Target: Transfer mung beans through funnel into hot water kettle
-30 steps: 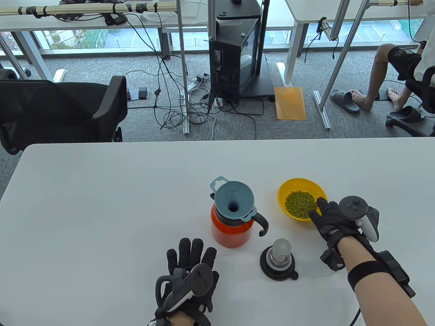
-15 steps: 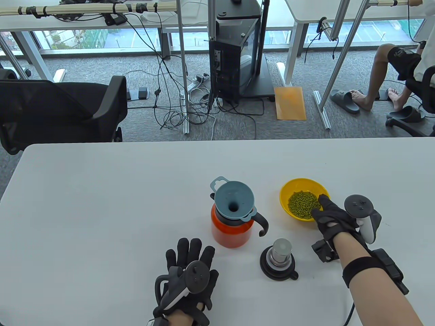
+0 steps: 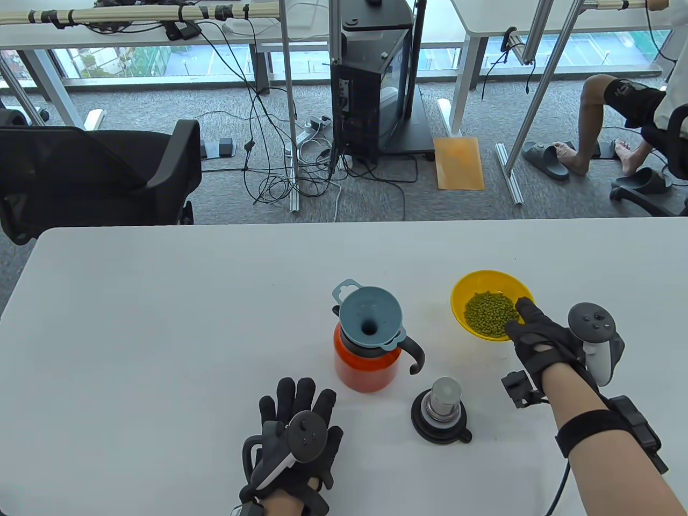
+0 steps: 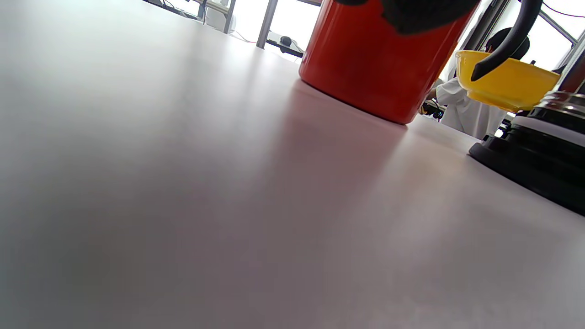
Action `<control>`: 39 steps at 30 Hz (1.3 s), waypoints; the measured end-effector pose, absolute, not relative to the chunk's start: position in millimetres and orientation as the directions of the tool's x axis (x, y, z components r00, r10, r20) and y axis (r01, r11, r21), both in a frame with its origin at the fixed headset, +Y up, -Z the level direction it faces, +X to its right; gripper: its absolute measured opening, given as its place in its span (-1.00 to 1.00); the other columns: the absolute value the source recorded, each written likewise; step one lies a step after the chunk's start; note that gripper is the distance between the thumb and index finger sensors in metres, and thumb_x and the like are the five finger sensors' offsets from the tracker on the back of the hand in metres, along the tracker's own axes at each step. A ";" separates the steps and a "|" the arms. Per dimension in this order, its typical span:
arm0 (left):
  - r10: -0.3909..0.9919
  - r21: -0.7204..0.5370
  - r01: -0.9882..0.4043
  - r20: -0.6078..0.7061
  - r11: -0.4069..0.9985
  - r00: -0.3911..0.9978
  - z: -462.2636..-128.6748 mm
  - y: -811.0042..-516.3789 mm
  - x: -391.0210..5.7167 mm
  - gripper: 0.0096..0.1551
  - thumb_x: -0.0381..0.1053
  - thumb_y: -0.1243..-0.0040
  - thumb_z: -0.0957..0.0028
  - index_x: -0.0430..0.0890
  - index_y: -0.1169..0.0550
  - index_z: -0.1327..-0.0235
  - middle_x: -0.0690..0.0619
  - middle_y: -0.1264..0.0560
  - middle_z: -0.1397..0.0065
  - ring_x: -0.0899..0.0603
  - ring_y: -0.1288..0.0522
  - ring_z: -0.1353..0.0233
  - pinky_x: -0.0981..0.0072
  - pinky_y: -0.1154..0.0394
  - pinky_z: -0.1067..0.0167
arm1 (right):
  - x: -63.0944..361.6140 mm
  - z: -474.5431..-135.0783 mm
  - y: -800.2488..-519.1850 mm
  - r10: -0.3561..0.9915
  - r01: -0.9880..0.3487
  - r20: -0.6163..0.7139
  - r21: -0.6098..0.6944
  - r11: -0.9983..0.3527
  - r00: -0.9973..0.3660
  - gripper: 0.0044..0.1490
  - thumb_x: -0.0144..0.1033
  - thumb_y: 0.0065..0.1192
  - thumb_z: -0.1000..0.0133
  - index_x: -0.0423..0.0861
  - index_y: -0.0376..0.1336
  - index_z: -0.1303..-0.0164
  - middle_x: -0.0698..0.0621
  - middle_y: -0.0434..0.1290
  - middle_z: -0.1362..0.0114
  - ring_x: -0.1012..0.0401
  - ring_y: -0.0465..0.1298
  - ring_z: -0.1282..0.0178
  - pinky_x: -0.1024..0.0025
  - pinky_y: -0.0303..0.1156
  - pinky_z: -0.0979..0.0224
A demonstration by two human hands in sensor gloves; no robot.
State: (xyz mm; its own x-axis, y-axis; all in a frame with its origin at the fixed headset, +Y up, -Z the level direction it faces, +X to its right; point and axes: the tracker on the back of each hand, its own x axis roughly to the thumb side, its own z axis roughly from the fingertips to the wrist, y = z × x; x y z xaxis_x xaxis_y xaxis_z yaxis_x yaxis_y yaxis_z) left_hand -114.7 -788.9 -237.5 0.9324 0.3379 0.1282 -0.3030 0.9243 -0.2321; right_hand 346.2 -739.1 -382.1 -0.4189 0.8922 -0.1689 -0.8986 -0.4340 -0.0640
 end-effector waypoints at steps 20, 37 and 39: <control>0.350 -0.239 -0.312 0.133 0.919 0.927 -237.2 -788.9 -113.1 -0.14 0.30 0.00 -0.03 0.22 0.00 -0.57 0.06 0.28 -0.68 -0.26 0.46 -0.61 -0.36 0.44 -0.39 | 257.3 -379.0 -615.7 0.910 -0.909 0.095 0.071 -0.411 -0.404 0.07 -0.48 0.53 0.03 -0.36 -0.03 -0.58 -0.54 -0.12 -0.53 -0.40 0.38 -0.34 -0.38 0.29 -0.26; 0.375 -0.238 -0.336 0.138 0.911 0.917 -237.2 -789.1 -114.7 -0.14 0.30 -0.01 -0.03 0.22 0.00 -0.57 0.05 0.28 -0.68 -0.26 0.46 -0.61 -0.36 0.44 -0.39 | 181.0 -380.5 -606.9 0.799 -0.790 0.314 0.194 -0.582 -0.512 0.32 -0.39 0.64 0.09 -0.39 -0.20 -0.61 -0.55 -0.28 -0.52 -0.41 0.27 -0.41 -0.37 0.22 -0.32; 0.376 -0.240 -0.338 0.139 0.910 0.916 -237.3 -789.3 -114.5 -0.14 0.30 -0.01 -0.04 0.22 0.00 -0.57 0.05 0.28 -0.68 -0.26 0.46 -0.61 -0.36 0.44 -0.40 | 179.0 -380.8 -608.1 0.799 -0.791 0.315 0.190 -0.581 -0.511 0.34 -0.37 0.65 0.09 -0.39 -0.20 -0.61 -0.55 -0.28 -0.52 -0.41 0.27 -0.40 -0.37 0.22 -0.32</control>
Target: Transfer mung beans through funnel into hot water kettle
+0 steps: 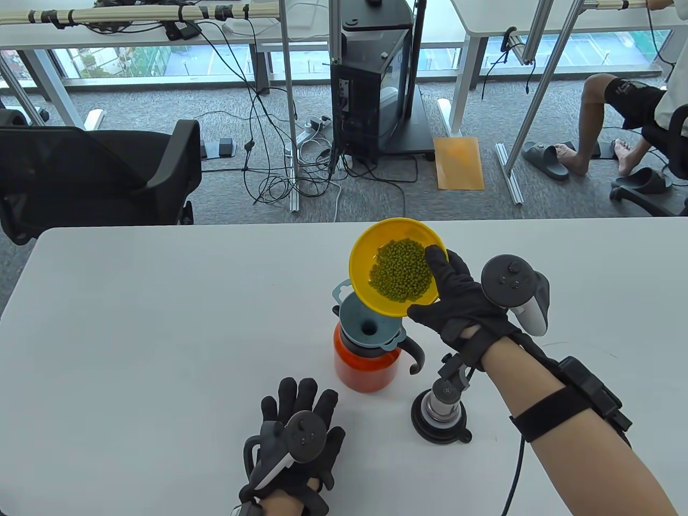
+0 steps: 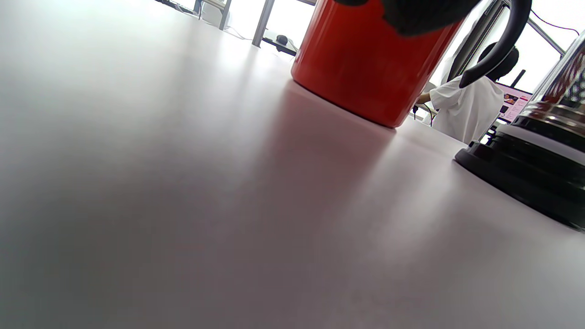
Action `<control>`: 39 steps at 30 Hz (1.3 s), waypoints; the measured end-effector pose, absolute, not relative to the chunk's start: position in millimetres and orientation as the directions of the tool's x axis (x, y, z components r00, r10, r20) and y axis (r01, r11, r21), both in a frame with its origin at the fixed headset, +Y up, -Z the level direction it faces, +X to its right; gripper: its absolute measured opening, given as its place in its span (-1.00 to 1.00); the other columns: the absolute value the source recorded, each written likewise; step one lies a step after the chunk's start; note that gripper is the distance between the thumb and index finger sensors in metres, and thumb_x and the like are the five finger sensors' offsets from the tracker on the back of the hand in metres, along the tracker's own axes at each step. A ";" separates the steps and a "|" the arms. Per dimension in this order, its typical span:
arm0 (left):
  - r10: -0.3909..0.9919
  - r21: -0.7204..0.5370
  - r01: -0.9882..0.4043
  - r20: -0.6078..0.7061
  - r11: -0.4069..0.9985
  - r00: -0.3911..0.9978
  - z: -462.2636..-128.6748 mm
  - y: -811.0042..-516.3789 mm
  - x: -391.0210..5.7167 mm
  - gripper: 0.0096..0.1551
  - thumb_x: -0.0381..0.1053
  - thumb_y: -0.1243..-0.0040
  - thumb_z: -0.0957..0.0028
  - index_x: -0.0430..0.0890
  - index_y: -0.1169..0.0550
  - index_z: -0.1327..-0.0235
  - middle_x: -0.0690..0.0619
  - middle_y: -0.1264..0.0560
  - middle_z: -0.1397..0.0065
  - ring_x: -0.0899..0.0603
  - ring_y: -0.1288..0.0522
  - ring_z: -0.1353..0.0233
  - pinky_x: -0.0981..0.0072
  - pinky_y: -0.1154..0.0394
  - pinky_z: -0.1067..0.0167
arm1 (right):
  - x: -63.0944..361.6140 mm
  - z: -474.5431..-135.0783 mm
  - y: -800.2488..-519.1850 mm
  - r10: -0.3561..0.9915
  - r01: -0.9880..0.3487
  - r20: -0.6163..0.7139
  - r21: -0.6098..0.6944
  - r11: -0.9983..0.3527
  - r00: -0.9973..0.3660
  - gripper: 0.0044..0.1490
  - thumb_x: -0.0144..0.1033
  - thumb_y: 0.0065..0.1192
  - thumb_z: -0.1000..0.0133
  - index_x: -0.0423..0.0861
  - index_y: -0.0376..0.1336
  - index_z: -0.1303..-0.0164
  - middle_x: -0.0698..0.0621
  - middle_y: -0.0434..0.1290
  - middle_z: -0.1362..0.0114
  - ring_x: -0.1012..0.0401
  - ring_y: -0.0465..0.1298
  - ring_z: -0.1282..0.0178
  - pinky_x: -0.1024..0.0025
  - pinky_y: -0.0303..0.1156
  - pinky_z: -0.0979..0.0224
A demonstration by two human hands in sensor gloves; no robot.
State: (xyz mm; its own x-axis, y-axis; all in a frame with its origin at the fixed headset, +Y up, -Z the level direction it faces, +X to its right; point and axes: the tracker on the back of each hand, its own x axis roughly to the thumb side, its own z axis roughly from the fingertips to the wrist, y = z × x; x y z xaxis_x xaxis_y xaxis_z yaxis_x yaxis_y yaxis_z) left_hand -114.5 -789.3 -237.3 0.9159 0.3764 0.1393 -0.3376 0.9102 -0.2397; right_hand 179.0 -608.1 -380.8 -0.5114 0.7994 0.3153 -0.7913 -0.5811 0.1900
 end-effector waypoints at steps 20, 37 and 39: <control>0.390 -0.239 -0.350 0.148 0.906 0.909 -237.3 -789.1 -114.1 -0.14 0.30 0.00 -0.04 0.22 0.00 -0.57 0.05 0.30 -0.68 -0.26 0.46 -0.61 -0.36 0.44 -0.40 | 156.4 -382.6 -623.7 0.627 -0.652 0.462 0.129 -0.747 -0.627 0.38 -0.38 0.66 0.11 -0.37 -0.24 -0.61 -0.53 -0.36 -0.50 -0.39 0.20 -0.43 -0.35 0.16 -0.35; 0.413 -0.240 -0.371 0.153 0.897 0.898 -237.5 -789.1 -114.9 -0.14 0.30 0.00 -0.04 0.22 0.00 -0.58 0.05 0.30 -0.68 -0.26 0.46 -0.61 -0.36 0.44 -0.40 | 147.4 -374.0 -621.8 0.435 -0.548 0.612 0.003 -0.836 -0.661 0.39 -0.39 0.64 0.11 -0.30 -0.27 -0.62 -0.48 -0.39 -0.50 -0.36 0.18 -0.46 -0.31 0.17 -0.38; 0.416 -0.241 -0.375 0.152 0.895 0.897 -237.4 -789.1 -115.2 -0.14 0.30 -0.01 -0.04 0.22 0.00 -0.58 0.05 0.30 -0.68 -0.26 0.46 -0.61 -0.36 0.44 -0.40 | 146.5 -372.4 -621.3 0.406 -0.534 0.624 -0.022 -0.845 -0.668 0.38 -0.38 0.64 0.10 -0.29 -0.27 -0.62 -0.47 -0.39 -0.51 -0.36 0.17 -0.46 -0.30 0.17 -0.39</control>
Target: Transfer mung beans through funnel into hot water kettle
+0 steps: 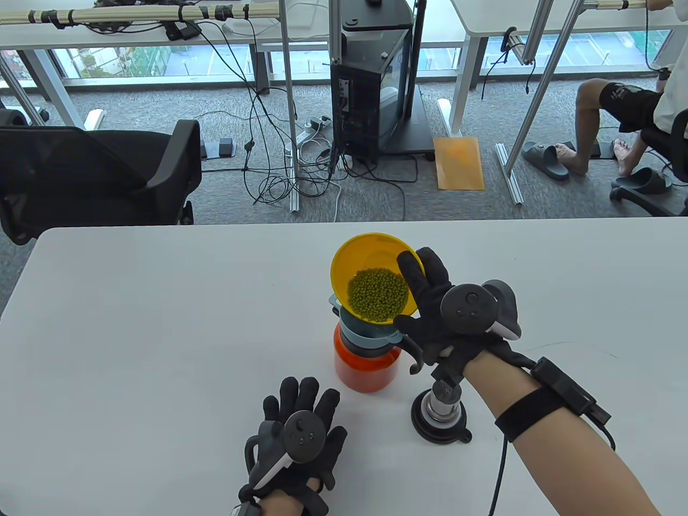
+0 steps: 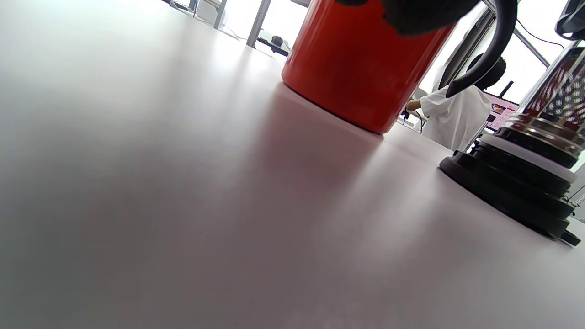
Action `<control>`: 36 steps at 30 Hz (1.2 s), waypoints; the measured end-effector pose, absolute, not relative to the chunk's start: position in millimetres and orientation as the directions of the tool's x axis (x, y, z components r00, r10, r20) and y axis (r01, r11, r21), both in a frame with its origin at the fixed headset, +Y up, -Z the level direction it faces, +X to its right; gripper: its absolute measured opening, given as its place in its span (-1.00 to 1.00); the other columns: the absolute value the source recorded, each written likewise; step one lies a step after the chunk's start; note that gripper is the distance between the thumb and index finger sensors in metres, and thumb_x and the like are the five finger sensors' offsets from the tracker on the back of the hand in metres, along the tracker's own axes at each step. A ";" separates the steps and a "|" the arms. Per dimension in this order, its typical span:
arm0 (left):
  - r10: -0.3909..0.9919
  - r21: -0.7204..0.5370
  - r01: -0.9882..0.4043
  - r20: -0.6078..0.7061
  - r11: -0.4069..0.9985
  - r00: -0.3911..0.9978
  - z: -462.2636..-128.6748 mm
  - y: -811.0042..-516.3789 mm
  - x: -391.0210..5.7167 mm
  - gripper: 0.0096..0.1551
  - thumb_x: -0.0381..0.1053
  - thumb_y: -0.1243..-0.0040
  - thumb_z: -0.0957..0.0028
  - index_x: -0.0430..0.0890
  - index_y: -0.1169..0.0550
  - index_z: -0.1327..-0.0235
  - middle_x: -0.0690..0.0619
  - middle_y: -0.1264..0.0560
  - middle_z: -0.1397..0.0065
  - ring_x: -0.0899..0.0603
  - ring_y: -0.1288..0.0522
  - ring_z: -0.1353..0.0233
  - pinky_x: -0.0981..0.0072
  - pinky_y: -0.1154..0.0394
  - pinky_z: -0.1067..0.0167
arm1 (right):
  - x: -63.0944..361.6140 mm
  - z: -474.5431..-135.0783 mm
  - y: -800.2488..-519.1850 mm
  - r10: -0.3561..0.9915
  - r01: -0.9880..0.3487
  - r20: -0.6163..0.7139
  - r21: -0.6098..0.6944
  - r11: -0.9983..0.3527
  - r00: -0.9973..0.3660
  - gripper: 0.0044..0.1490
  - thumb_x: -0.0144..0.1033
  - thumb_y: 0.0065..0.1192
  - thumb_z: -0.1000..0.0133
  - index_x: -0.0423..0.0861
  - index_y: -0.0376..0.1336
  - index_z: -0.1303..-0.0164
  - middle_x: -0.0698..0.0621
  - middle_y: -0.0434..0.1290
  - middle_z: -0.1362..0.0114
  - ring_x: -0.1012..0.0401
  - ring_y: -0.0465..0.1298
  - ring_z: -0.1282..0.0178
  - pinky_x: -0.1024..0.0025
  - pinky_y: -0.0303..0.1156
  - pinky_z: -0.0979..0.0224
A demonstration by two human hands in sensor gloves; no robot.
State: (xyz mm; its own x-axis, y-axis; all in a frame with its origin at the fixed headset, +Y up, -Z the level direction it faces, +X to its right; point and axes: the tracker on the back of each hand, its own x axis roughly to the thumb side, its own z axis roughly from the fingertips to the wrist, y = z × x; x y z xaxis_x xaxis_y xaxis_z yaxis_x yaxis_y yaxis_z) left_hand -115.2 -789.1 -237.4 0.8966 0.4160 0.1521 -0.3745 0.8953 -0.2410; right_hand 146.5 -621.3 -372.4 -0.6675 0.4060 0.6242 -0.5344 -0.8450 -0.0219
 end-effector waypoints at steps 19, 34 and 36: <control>0.422 -0.243 -0.380 0.151 0.892 0.894 -237.3 -788.5 -115.8 -0.14 0.30 0.00 -0.04 0.22 0.00 -0.58 0.05 0.30 -0.67 -0.26 0.46 -0.61 -0.36 0.43 -0.40 | 142.9 -366.4 -622.3 0.290 -0.488 0.658 -0.136 -0.862 -0.695 0.38 -0.40 0.62 0.10 -0.24 -0.30 -0.61 -0.43 -0.42 -0.50 -0.35 0.13 -0.47 -0.31 0.13 -0.41; 0.429 -0.234 -0.390 0.145 0.891 0.892 -237.7 -787.1 -117.4 -0.15 0.30 0.00 -0.04 0.22 0.00 -0.58 0.04 0.31 -0.67 -0.27 0.48 -0.60 -0.36 0.44 -0.40 | 134.6 -351.8 -613.5 0.013 -0.343 0.679 -0.354 -0.870 -0.734 0.35 -0.40 0.59 0.06 -0.20 -0.31 -0.60 -0.33 -0.46 -0.54 -0.35 0.07 -0.52 -0.35 0.10 -0.41; 0.431 -0.232 -0.393 0.145 0.890 0.891 -237.7 -786.6 -117.6 -0.15 0.30 0.00 -0.04 0.22 0.00 -0.58 0.05 0.31 -0.67 -0.27 0.48 -0.60 -0.36 0.44 -0.40 | 133.8 -348.9 -611.2 -0.004 -0.336 0.668 -0.379 -0.862 -0.744 0.33 -0.39 0.58 0.05 -0.18 -0.30 -0.60 -0.32 -0.44 -0.55 -0.35 0.05 -0.52 -0.36 0.10 -0.39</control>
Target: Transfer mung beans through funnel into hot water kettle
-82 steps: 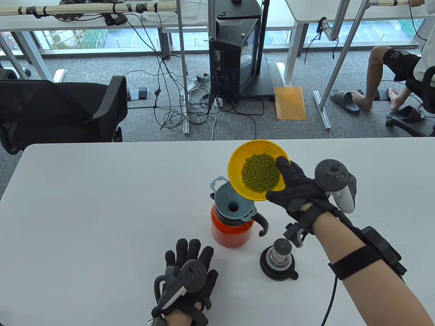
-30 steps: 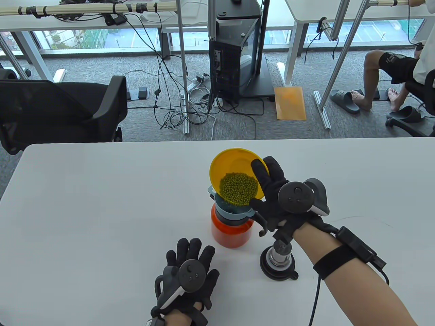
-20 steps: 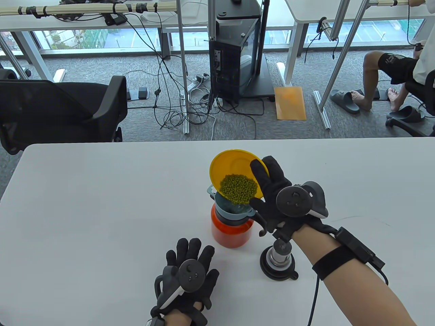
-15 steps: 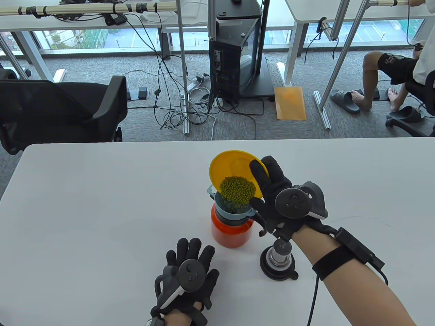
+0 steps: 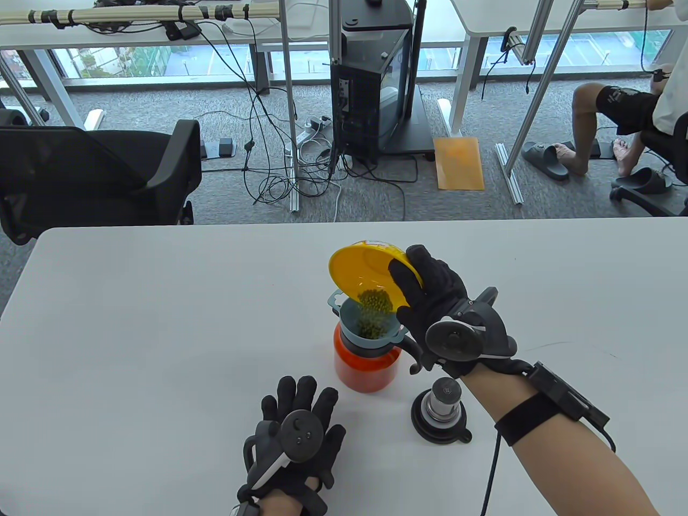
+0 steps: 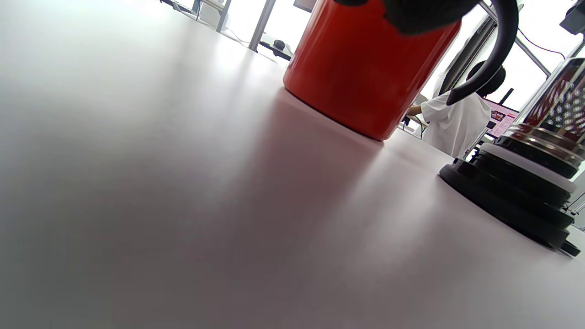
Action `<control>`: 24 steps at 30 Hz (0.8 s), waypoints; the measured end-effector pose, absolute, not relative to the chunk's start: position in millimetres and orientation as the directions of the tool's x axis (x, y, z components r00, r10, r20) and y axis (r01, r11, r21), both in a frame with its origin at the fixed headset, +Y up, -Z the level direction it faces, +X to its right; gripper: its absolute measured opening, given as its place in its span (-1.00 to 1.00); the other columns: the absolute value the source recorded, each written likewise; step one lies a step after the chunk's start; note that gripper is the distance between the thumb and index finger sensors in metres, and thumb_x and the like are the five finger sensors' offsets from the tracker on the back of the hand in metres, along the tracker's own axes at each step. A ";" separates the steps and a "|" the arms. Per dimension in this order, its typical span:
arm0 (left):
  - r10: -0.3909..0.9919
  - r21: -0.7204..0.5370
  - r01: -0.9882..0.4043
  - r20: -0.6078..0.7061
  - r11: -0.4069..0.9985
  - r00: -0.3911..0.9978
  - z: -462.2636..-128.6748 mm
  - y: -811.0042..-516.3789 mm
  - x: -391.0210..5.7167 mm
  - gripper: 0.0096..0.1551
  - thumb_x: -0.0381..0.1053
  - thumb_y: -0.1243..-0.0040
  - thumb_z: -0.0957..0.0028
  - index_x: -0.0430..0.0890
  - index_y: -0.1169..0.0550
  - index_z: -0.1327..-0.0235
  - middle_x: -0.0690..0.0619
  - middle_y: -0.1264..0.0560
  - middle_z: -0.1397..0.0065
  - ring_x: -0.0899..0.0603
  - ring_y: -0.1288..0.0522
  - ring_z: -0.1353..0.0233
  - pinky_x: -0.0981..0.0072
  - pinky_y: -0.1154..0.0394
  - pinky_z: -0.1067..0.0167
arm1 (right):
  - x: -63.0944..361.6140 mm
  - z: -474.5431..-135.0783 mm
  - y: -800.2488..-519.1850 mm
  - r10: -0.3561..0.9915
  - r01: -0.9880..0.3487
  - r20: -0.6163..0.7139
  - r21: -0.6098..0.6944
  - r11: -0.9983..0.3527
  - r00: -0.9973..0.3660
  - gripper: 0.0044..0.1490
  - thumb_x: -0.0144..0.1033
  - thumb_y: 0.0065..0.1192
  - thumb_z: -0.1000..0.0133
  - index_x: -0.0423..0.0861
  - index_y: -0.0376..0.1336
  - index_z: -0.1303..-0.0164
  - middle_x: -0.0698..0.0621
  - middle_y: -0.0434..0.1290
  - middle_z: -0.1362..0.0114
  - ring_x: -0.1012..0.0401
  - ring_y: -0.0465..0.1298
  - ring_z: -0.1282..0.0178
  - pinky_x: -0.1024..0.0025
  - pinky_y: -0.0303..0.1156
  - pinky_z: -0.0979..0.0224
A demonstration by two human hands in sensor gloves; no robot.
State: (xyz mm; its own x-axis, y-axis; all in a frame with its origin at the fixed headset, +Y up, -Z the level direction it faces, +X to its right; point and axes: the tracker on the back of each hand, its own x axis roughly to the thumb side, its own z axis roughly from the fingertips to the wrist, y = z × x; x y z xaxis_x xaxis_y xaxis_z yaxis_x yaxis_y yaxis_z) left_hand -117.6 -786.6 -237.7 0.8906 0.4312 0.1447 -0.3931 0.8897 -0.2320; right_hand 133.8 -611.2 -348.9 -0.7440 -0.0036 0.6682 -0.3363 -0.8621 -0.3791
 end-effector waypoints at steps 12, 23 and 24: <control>0.433 -0.230 -0.395 0.147 0.889 0.889 -237.4 -785.7 -117.6 -0.15 0.31 0.00 -0.04 0.22 -0.01 -0.57 0.04 0.30 -0.67 -0.27 0.48 -0.60 -0.36 0.44 -0.40 | 173.5 -360.1 -603.1 0.425 -0.596 0.514 -0.225 -0.771 -0.745 0.27 -0.37 0.54 0.02 -0.29 -0.26 -0.60 -0.42 -0.38 -0.53 -0.36 0.17 -0.45 -0.36 0.16 -0.36; 0.430 -0.237 -0.391 0.148 0.890 0.891 -237.0 -784.8 -116.5 -0.15 0.30 0.00 -0.04 0.22 -0.01 -0.58 0.04 0.30 -0.68 -0.27 0.48 -0.60 -0.36 0.44 -0.40 | 246.5 -369.5 -657.5 0.522 -0.564 0.233 -0.182 -0.805 -0.820 0.25 -0.34 0.55 0.03 -0.34 -0.21 -0.59 -0.48 -0.32 -0.52 -0.37 0.25 -0.39 -0.32 0.23 -0.32; 0.430 -0.237 -0.391 0.148 0.890 0.890 -236.9 -784.8 -116.4 -0.15 0.31 0.00 -0.04 0.22 -0.01 -0.58 0.05 0.30 -0.68 -0.27 0.48 -0.60 -0.36 0.44 -0.40 | 252.7 -368.9 -667.5 0.536 -0.568 0.202 -0.161 -0.807 -0.819 0.24 -0.34 0.55 0.03 -0.34 -0.20 -0.59 -0.48 -0.31 -0.52 -0.37 0.26 -0.38 -0.33 0.23 -0.31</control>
State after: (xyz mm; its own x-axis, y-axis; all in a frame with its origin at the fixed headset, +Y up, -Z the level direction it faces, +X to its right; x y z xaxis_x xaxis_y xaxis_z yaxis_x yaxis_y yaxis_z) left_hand -116.4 -784.8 -236.9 0.8904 0.4304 0.1482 -0.3906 0.8896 -0.2367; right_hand 252.7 -667.5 -368.9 -0.8193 0.5364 0.2025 -0.5681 -0.8071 -0.1610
